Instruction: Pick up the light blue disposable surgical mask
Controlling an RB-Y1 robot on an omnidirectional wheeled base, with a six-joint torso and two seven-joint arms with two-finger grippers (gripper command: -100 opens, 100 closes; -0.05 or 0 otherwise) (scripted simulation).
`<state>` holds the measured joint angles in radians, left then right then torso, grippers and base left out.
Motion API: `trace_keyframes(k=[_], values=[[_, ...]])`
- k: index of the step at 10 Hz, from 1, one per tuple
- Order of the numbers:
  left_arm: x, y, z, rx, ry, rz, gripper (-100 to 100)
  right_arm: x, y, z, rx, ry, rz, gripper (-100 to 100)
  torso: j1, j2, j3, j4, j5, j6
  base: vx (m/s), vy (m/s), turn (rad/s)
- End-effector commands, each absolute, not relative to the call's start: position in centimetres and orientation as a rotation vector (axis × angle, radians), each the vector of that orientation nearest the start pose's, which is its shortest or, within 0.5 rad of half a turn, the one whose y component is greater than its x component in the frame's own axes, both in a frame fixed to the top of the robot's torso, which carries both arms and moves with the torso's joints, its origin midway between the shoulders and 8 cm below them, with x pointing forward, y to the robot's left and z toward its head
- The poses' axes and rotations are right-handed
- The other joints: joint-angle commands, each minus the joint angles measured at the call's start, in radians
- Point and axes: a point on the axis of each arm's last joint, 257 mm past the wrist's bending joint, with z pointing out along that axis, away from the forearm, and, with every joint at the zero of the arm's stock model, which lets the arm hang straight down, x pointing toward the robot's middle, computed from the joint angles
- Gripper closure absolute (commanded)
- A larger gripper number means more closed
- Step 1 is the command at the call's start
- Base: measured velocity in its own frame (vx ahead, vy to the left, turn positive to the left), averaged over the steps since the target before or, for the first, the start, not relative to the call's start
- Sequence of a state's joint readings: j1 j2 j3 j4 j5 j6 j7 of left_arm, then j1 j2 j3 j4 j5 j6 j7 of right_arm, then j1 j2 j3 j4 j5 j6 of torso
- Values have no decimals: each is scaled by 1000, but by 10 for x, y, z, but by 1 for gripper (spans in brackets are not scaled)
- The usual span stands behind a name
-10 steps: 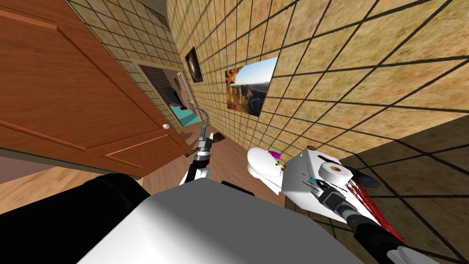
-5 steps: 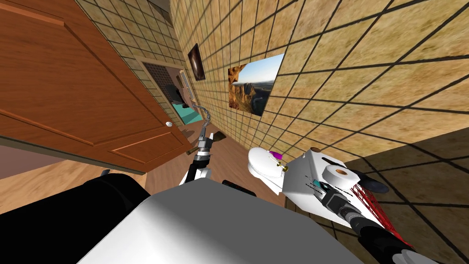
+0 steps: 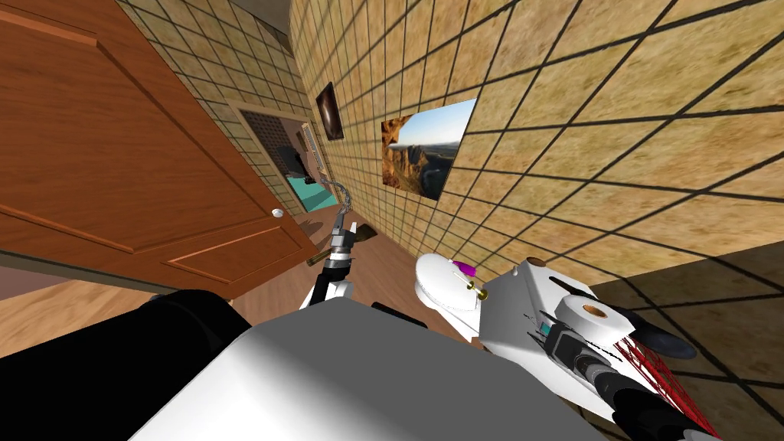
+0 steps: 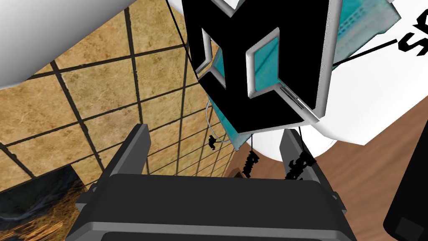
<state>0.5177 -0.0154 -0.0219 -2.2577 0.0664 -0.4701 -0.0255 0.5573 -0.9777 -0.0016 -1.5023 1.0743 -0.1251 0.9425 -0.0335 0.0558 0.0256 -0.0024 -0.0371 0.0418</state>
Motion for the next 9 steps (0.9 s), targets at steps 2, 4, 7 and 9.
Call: trace_keyframes(k=[2,4,7,9], values=[[351,285,3,-759,611,-1319,0,304,-560,-357,-1436,1871,-859,-100,1,-4,-2,0,1,-2,203,79,-18],[351,285,3,-759,611,-1320,0,303,-560,-357,-1437,1873,-860,100,-4,8,5,3,-1,-2,16,6,4],[351,285,3,-759,611,-1320,0,303,-560,-357,-1439,1871,-862,100,-6,13,8,4,-2,-1,2,1,1],[351,285,3,-759,611,-1320,0,312,-559,-352,-1402,1862,-865,100,-7,14,8,4,-2,-1,-89,-38,4]])
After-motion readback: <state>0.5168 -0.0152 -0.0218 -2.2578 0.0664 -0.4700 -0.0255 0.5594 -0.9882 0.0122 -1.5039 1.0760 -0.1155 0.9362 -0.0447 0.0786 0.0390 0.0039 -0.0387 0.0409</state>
